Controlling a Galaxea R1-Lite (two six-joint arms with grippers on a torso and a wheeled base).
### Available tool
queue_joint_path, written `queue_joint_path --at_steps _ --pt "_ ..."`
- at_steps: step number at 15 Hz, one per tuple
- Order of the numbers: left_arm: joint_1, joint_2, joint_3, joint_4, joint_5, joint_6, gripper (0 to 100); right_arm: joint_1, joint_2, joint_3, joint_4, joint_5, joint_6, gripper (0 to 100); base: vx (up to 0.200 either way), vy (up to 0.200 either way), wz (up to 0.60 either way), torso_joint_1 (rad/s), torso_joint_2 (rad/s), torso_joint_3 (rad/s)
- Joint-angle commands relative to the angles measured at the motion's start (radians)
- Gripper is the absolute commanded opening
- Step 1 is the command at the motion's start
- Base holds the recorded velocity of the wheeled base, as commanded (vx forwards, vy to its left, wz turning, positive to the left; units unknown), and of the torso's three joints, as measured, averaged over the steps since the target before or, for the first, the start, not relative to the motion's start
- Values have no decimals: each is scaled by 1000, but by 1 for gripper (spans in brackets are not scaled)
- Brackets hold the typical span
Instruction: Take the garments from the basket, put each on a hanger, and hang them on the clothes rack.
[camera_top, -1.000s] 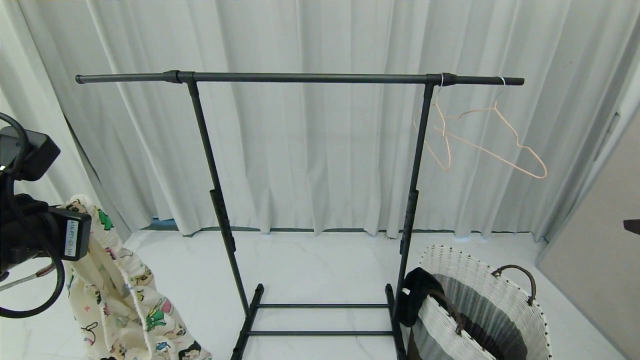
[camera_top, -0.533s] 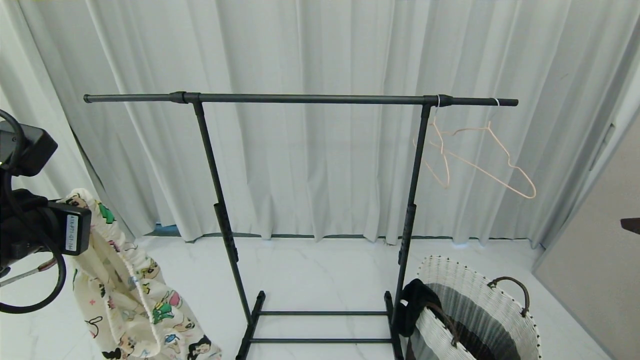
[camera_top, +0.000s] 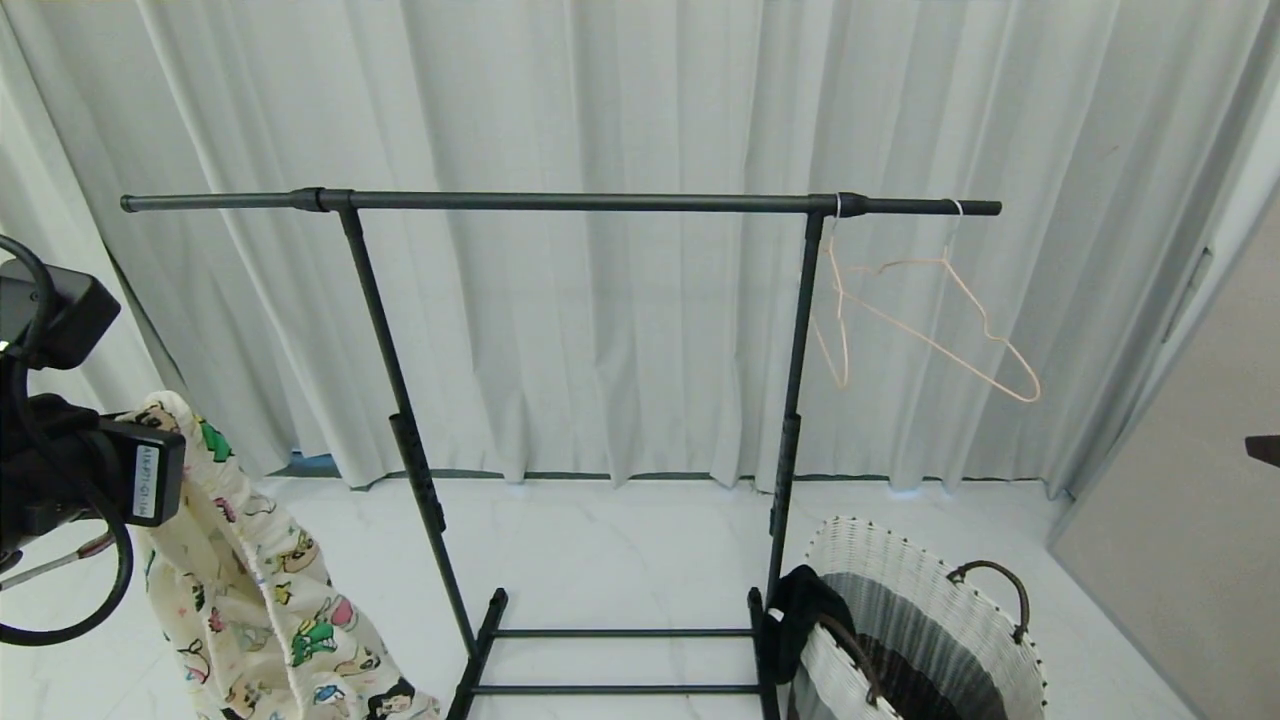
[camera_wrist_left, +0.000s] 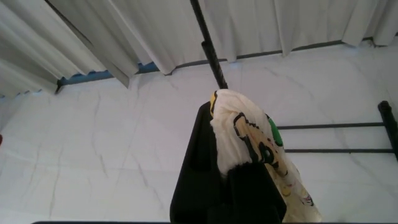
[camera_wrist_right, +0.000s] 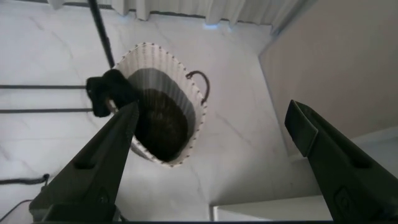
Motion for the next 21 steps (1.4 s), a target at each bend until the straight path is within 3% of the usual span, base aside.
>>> queue_joint_path --at_steps 1,3,6,11,21 --pt "1 0 1 1 1 0 0 0 0 0 0 3 -10 100 0 -200 0 2 2 2" --pt "1 2 -1 -1 1 -5 0 0 5 0 -1 20 -22 100 100 -200 0 2 5 2" --pt "34 3 -5 -1 -24 -8 0 0 30 2 -80 133 -28 100 200 0 0 -4 1 5" --pt "42 2 -7 -1 -35 -3 0 0 80 -1 -146 218 -35 100 200 0 0 1 -2 0" --pt "42 3 -2 -1 -36 -5 0 -14 313 -15 -314 310 -36 100 200 0 0 3 2 1"
